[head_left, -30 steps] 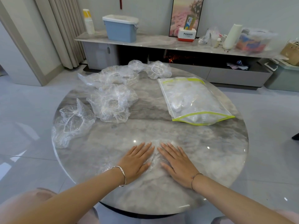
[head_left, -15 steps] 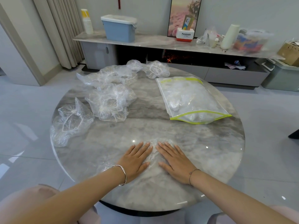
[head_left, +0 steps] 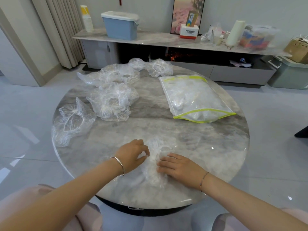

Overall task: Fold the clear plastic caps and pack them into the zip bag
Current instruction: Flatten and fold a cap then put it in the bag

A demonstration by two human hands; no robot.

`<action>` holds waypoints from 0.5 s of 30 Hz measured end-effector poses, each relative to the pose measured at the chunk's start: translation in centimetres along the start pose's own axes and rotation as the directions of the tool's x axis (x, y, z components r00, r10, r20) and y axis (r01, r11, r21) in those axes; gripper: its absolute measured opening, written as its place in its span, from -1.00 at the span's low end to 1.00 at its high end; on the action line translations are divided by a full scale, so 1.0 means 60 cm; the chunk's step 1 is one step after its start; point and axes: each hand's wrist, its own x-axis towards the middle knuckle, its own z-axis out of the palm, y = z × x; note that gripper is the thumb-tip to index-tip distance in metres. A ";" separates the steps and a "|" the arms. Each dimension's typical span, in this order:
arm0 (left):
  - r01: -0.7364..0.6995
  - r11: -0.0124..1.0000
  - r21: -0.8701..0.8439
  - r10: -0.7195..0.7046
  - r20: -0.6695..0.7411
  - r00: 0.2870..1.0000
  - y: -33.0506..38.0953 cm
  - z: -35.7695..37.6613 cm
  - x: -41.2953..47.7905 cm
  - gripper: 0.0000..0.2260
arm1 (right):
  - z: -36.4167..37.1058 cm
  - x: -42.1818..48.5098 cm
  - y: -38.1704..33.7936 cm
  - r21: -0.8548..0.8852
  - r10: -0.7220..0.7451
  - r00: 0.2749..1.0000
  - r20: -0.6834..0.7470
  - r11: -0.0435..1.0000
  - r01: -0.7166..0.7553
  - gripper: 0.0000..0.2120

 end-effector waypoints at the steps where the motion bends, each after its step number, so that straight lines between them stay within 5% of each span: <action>1: -0.059 0.998 -0.016 0.058 -0.048 0.997 -0.004 0.002 0.001 -0.79 | -0.001 0.002 0.000 0.035 0.053 0.999 0.009 0.998 -0.054 -0.70; 4: -0.137 0.990 -0.038 0.136 -0.023 0.990 -0.013 0.005 0.003 -0.55 | -0.017 0.011 -0.007 0.377 0.387 0.919 0.072 0.843 -0.384 -0.73; 7: -0.051 0.998 -0.035 0.054 0.082 0.995 -0.019 0.007 0.001 -0.46 | -0.034 0.020 -0.006 0.766 0.691 0.676 0.257 0.281 -0.578 -0.84; 10: 0.051 0.987 -0.151 -0.031 0.129 0.991 -0.021 0.013 0.001 -0.56 | -0.041 0.036 0.012 0.844 0.818 0.451 0.358 -0.077 -0.531 -0.81; 13: 0.130 0.941 -0.312 -0.115 0.064 0.991 -0.013 0.023 0.007 -0.85 | -0.034 0.046 0.022 0.789 0.794 0.373 0.479 -0.203 -0.580 -0.82; 15: 0.194 0.905 -0.378 -0.201 0.023 0.979 -0.005 0.028 0.013 -0.75 | -0.029 0.049 0.026 0.774 0.799 0.341 0.495 -0.227 -0.591 -0.90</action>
